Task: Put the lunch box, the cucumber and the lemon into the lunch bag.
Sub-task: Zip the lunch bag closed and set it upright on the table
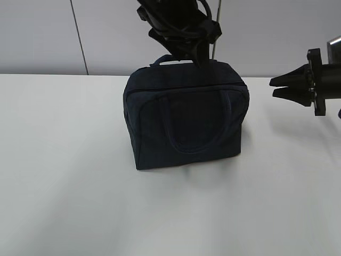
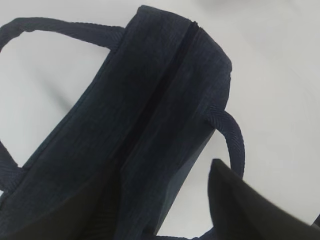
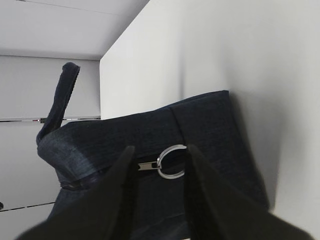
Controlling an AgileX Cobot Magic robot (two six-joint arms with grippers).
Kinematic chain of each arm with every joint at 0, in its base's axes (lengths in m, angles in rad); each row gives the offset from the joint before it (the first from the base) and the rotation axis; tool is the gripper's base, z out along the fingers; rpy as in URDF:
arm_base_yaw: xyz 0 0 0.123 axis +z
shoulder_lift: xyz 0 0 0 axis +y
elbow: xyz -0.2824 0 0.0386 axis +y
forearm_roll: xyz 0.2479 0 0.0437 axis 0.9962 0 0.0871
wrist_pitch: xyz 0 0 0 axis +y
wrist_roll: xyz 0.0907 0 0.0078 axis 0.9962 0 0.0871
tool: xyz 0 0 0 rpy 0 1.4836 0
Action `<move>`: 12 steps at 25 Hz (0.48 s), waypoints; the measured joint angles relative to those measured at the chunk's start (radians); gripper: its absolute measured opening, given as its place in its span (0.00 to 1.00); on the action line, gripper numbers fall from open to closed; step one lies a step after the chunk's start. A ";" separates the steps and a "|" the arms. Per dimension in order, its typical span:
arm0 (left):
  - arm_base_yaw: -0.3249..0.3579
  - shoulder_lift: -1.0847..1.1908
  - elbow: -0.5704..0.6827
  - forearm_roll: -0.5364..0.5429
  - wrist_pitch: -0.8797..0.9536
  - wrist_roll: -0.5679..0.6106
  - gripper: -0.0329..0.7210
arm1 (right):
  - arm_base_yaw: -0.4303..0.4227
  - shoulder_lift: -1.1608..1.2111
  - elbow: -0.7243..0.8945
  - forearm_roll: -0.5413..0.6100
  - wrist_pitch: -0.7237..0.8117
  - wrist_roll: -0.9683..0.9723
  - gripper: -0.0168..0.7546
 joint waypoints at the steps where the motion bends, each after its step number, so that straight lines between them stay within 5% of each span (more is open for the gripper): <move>1: 0.000 0.000 0.000 0.000 0.000 0.000 0.55 | 0.011 0.000 0.000 0.000 0.000 0.016 0.34; 12: 0.000 0.000 0.000 -0.008 0.000 0.000 0.55 | 0.081 0.000 0.000 -0.001 0.000 0.173 0.37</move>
